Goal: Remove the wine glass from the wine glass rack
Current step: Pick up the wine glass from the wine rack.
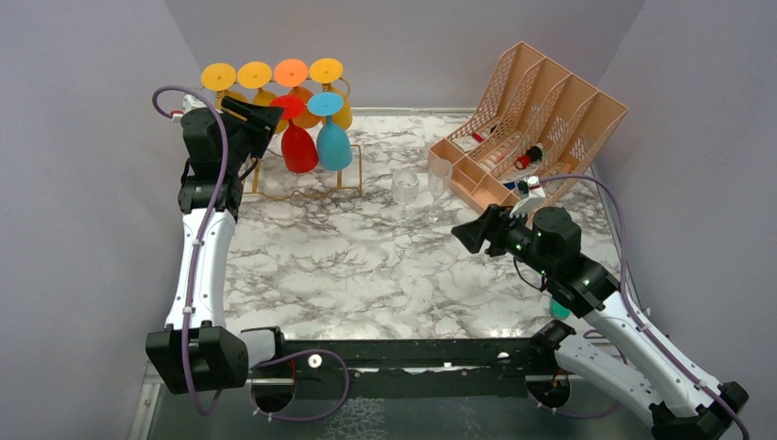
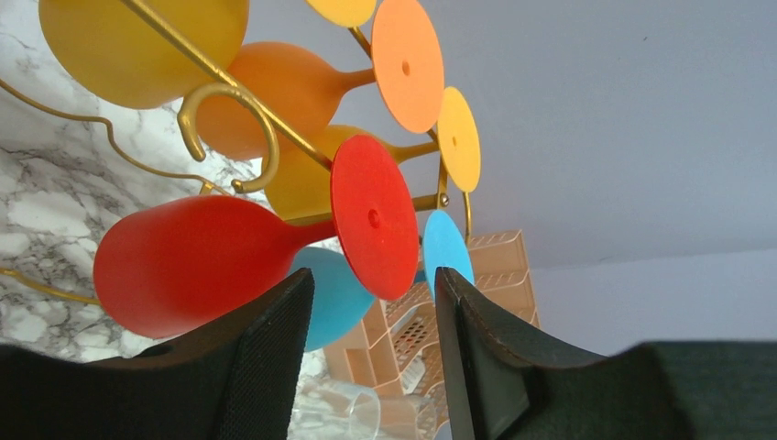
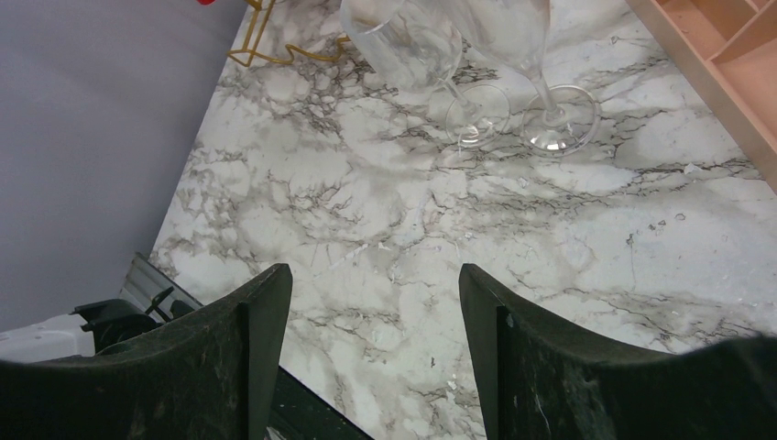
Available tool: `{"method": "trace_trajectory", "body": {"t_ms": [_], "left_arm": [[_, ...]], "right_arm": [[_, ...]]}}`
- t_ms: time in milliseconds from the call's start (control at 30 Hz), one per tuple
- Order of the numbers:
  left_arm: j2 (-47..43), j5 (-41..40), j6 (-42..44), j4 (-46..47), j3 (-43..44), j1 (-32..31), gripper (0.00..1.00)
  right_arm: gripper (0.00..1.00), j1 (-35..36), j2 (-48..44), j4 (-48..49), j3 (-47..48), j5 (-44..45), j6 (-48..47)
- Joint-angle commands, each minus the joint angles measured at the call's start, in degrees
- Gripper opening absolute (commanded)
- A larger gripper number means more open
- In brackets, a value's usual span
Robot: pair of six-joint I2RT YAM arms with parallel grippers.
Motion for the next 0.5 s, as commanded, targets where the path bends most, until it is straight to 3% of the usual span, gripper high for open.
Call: {"method": "trace_trajectory", "body": {"t_ms": [0, 467], "left_arm": [[1.0, -2.0, -3.3, 4.5, 0.4, 0.5, 0.53], [4.1, -1.5, -5.5, 7.3, -1.5, 0.5, 0.40]], "right_arm": [[0.70, 0.3, -0.1, -1.1, 1.9, 1.0, -0.6], [0.70, 0.3, -1.5, -1.8, 1.3, 1.7, -0.2]]}}
